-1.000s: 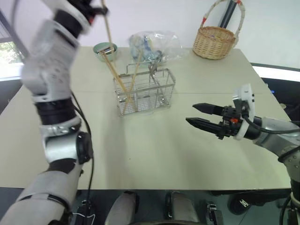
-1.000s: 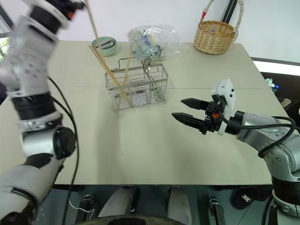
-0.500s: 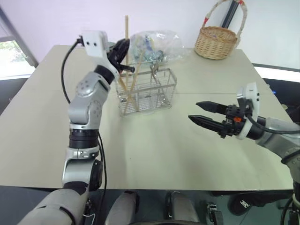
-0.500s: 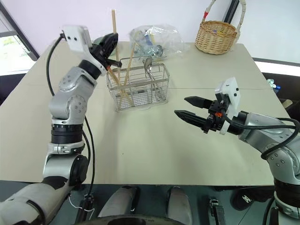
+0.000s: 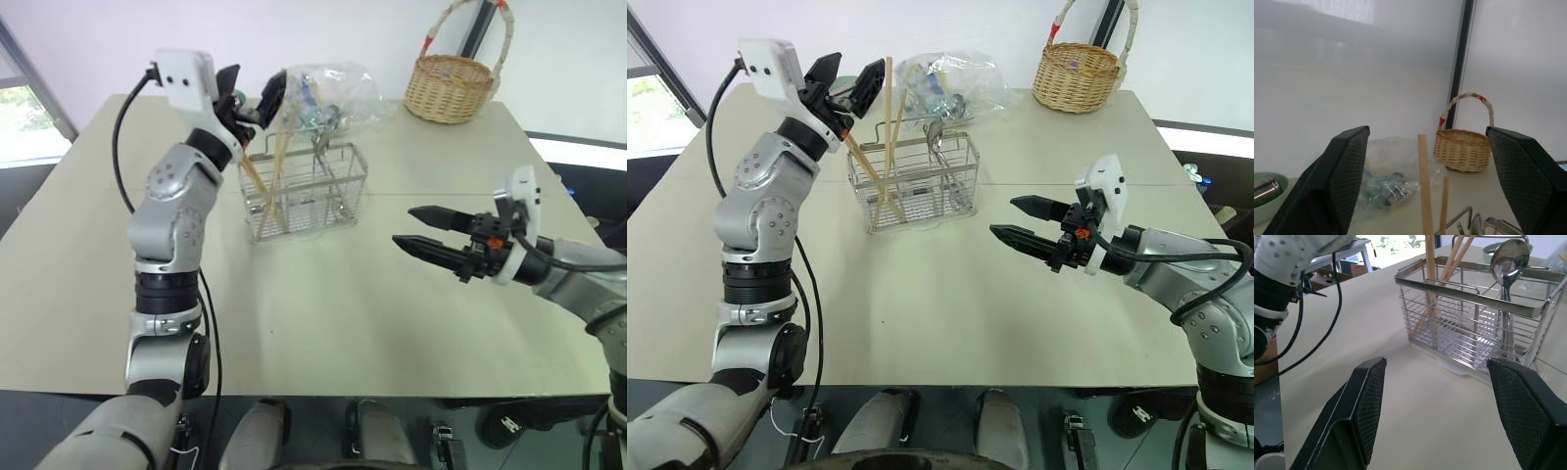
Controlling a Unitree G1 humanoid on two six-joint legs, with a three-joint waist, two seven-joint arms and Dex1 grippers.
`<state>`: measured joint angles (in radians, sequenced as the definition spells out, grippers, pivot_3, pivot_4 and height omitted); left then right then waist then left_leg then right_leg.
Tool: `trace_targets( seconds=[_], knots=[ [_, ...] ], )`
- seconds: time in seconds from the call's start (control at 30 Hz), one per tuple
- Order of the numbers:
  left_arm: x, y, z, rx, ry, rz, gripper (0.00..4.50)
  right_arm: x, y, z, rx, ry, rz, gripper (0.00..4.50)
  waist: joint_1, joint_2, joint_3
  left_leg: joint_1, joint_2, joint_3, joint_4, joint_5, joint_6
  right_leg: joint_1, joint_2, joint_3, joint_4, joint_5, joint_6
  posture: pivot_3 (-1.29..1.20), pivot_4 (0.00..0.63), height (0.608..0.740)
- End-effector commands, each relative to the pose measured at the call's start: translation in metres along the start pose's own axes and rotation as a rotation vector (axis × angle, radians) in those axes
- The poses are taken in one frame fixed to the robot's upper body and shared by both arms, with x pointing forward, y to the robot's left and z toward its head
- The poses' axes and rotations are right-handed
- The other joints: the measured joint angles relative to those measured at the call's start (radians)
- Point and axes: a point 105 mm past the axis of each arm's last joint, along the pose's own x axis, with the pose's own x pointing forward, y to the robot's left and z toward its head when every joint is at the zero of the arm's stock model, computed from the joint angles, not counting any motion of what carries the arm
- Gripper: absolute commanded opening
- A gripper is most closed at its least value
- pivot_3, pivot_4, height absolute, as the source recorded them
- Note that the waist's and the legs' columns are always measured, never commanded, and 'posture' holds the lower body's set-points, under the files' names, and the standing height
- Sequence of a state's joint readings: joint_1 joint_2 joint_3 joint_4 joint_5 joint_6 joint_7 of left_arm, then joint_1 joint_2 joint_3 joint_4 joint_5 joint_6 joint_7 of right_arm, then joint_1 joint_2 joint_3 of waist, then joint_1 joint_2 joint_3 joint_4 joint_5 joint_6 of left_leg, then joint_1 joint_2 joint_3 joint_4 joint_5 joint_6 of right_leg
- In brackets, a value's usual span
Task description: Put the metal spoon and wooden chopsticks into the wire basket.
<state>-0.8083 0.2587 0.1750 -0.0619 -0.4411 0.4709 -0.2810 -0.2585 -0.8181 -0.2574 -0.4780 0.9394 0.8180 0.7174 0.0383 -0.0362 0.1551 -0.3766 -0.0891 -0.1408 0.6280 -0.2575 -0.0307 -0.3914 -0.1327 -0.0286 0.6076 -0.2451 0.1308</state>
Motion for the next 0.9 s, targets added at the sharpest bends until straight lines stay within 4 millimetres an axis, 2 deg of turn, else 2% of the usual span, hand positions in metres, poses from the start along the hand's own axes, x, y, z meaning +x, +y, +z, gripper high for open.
trace_targets(
  seconds=[0.03,0.2,0.33,0.5,0.63,0.9],
  knots=[
    [-0.009,0.003,0.033,0.04,-0.04,-0.048,4.14,0.002,0.0,0.009,-0.043,-0.034,0.013,3.37,-0.001,0.0,0.0,0.0,0.0,0.0,0.0,0.0,0.0,0.0,0.0,0.0,0.0,0.0,0.0,0.0,0.15,0.688],
    [-0.037,0.016,0.054,0.126,0.08,-0.185,4.14,0.005,-0.002,0.009,-0.06,-0.032,0.027,3.37,-0.003,0.002,0.002,0.001,0.0,0.0,-0.001,0.0,0.0,-0.001,0.001,0.0,0.001,0.0,0.0,0.0,0.15,0.688],
    [-0.083,0.038,0.06,0.296,0.295,-0.286,4.14,0.005,-0.007,0.01,-0.069,-0.029,0.043,3.37,-0.024,0.005,0.003,0.001,0.0,0.001,-0.003,0.0,0.0,-0.002,0.0,0.001,0.002,0.0,-0.001,0.0,0.15,0.688],
    [-0.134,0.04,0.054,0.409,0.534,-0.408,4.14,0.007,-0.013,0.008,-0.078,-0.019,0.06,3.37,-0.025,0.006,0.004,0.002,0.001,0.0,-0.005,0.0,0.0,-0.002,-0.001,0.001,0.0,-0.002,-0.004,0.0,0.15,0.688],
    [-0.145,0.045,0.06,0.432,0.552,-0.37,4.14,0.01,-0.014,0.007,-0.084,-0.012,0.082,3.37,-0.021,0.009,0.006,0.001,0.002,-0.002,-0.006,0.0,0.0,-0.002,0.0,0.0,-0.008,-0.002,-0.007,0.0,0.15,0.688],
    [-0.162,0.042,0.046,0.461,0.629,-0.381,4.14,0.019,-0.013,0.009,-0.092,-0.029,0.118,3.37,-0.027,0.01,0.006,0.001,0.002,0.001,-0.012,0.0,0.0,-0.002,-0.001,0.001,-0.01,-0.001,-0.007,0.0,0.15,0.688]
  ],
)
